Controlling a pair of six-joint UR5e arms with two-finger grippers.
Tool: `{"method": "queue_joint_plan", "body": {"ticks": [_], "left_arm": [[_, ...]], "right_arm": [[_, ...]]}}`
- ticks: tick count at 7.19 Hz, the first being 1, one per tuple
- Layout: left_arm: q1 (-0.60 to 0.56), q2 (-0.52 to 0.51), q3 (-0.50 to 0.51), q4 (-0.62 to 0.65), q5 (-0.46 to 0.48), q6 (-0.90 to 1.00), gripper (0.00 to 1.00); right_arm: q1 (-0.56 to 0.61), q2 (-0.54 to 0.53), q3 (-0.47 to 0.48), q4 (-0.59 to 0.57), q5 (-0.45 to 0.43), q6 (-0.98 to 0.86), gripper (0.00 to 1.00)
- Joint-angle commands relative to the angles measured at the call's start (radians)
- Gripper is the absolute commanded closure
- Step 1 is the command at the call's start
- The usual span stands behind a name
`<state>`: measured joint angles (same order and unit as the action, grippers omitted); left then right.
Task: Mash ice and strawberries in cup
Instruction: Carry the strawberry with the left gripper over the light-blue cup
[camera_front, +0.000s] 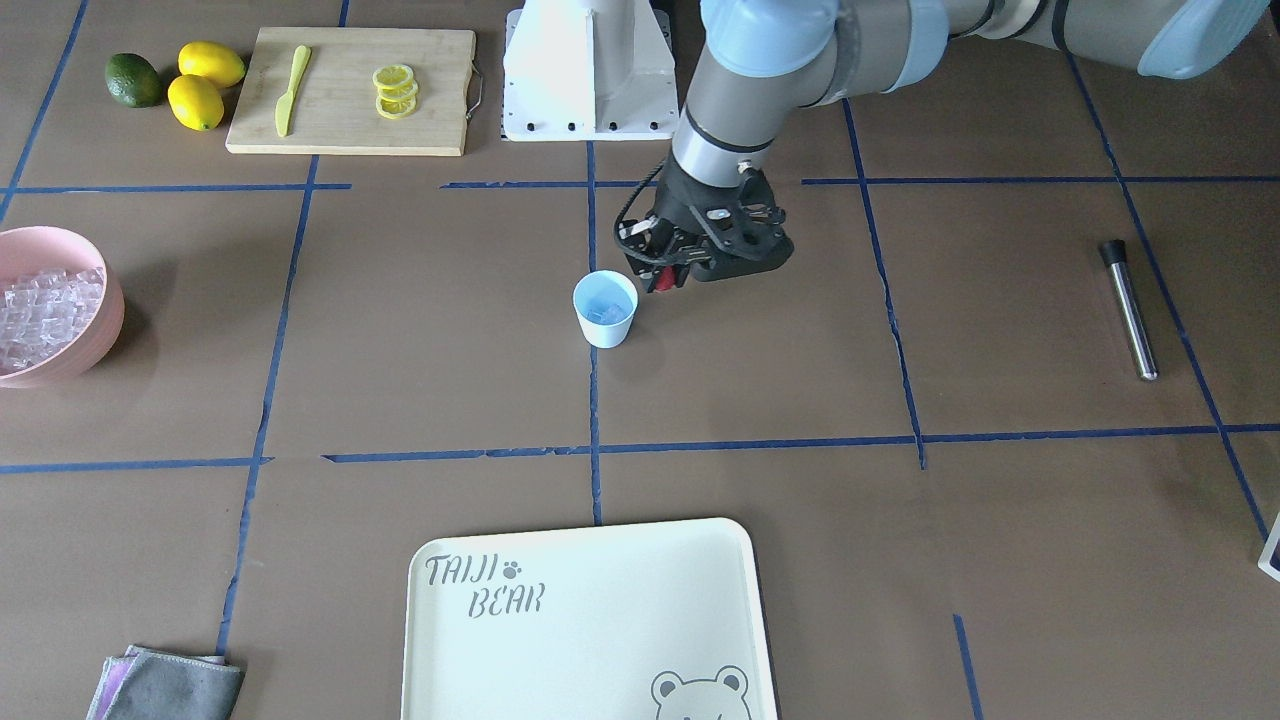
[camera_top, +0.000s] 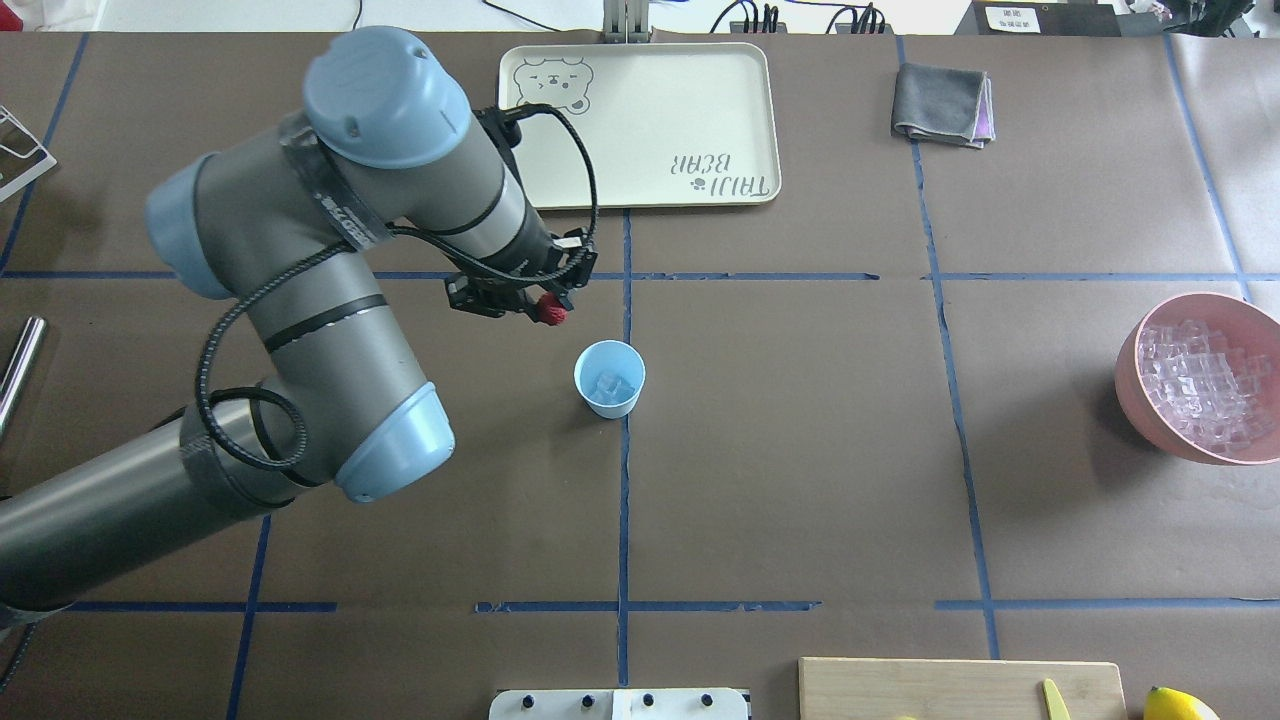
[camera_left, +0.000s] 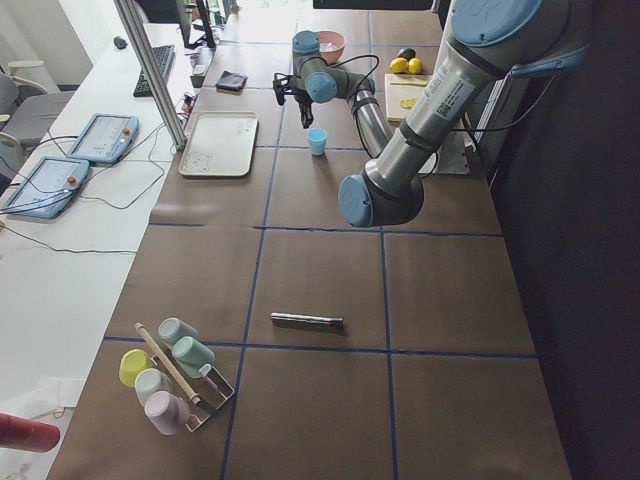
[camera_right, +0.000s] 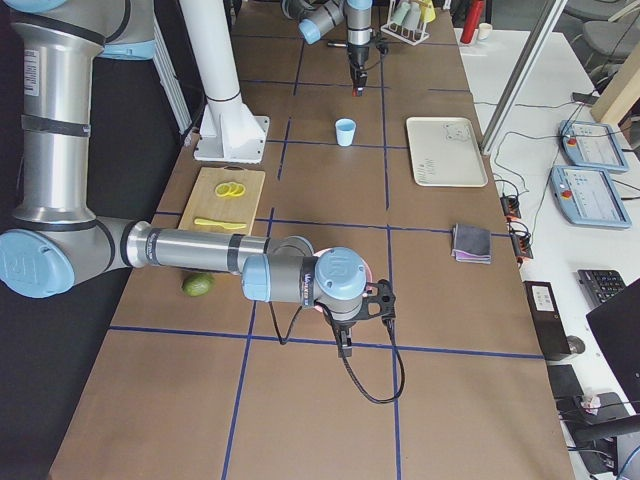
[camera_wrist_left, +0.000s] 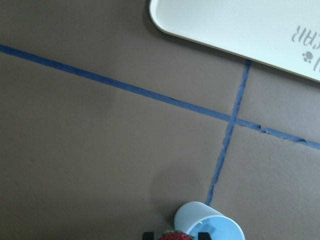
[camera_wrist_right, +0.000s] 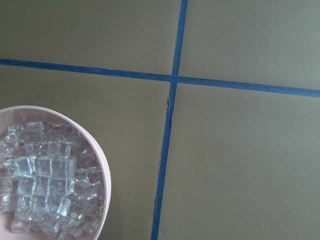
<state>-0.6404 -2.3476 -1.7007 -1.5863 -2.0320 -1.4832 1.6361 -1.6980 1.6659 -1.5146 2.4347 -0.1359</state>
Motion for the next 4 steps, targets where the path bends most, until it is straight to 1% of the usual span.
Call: {"method": "queue_joint_plan", "body": {"ticks": [1,4], "left_arm": [[0.063,-0.027,0.061,-0.052,0.007,-0.023,1.00],[0.085,-0.024,0.085,-0.054,0.007,-0.020,0.99]], "right_arm": [[0.002,0.001,0.002,0.004,0.001,0.006,0.01],[0.002,0.001,0.008,0.004,0.001,0.010,0.01]]}}
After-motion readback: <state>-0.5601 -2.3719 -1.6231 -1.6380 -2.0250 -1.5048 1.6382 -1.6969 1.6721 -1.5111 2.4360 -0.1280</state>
